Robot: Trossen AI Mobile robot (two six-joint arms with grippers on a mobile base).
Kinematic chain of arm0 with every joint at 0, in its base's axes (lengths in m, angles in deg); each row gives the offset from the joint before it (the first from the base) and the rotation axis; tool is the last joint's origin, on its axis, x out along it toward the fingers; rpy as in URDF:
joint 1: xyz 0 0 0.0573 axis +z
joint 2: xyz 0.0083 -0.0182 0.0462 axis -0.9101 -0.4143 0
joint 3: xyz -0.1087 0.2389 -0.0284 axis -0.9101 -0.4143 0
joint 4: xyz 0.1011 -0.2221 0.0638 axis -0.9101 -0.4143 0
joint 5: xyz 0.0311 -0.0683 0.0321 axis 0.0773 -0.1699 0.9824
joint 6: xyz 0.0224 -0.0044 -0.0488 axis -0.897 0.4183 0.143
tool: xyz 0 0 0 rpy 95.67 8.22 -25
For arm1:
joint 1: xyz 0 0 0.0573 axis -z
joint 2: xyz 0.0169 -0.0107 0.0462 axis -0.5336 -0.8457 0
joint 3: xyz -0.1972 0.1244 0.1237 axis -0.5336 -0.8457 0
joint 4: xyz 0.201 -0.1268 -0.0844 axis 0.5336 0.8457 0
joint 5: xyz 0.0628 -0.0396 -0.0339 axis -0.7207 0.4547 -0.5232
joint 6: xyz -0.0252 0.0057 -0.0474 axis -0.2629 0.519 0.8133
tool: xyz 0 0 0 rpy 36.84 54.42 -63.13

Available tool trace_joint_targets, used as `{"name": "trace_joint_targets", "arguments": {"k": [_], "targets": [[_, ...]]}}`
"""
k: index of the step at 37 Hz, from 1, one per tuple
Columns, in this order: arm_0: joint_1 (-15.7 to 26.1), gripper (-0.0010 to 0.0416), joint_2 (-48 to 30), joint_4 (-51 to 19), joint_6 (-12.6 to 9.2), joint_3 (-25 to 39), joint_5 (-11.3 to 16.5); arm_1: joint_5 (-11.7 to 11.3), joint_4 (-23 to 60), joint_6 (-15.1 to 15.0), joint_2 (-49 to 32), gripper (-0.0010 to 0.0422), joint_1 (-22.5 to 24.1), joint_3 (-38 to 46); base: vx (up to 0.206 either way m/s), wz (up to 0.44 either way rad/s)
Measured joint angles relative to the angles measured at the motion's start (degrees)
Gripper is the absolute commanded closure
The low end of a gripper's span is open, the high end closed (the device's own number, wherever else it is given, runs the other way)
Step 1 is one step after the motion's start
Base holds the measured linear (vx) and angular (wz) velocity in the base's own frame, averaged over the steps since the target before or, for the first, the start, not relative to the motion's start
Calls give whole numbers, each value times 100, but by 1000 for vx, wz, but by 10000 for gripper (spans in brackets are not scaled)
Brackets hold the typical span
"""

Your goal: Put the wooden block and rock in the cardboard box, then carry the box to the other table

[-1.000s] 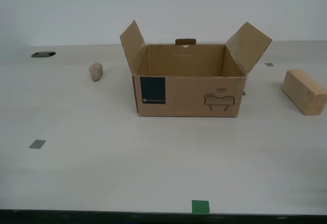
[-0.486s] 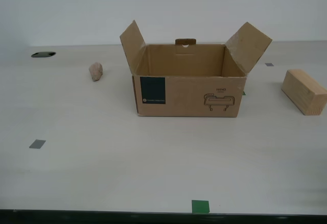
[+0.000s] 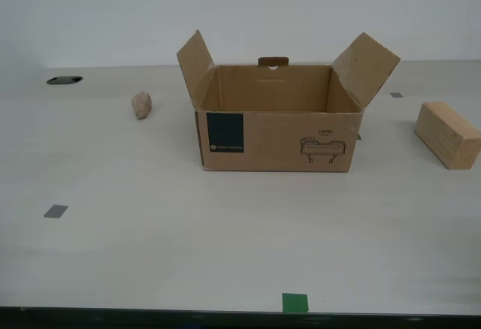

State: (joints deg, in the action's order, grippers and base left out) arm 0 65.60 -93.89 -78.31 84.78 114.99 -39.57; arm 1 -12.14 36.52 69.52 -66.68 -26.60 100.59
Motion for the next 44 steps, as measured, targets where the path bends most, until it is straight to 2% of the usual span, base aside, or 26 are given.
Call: {"name": "trace_joint_targets", "arguments": {"k": [6, 24, 30, 44], "targets": [[2, 12, 2, 0, 0, 0, 0, 0, 131, -238, -654, 12, 0, 446, 0, 0], [-4, 12, 2, 0, -68, 0, 0, 0, 946, -264, -2251, 12, 17, 2159, 0, 0], [4, 12, 2, 0, -282, 0, 0, -35, 1005, -260, -2618, 12, 61, 2286, 0, 0], [7, 12, -7, 0, -299, 0, 2, -63, 957, -232, -3235, 12, 205, 2288, 0, 0]]}}
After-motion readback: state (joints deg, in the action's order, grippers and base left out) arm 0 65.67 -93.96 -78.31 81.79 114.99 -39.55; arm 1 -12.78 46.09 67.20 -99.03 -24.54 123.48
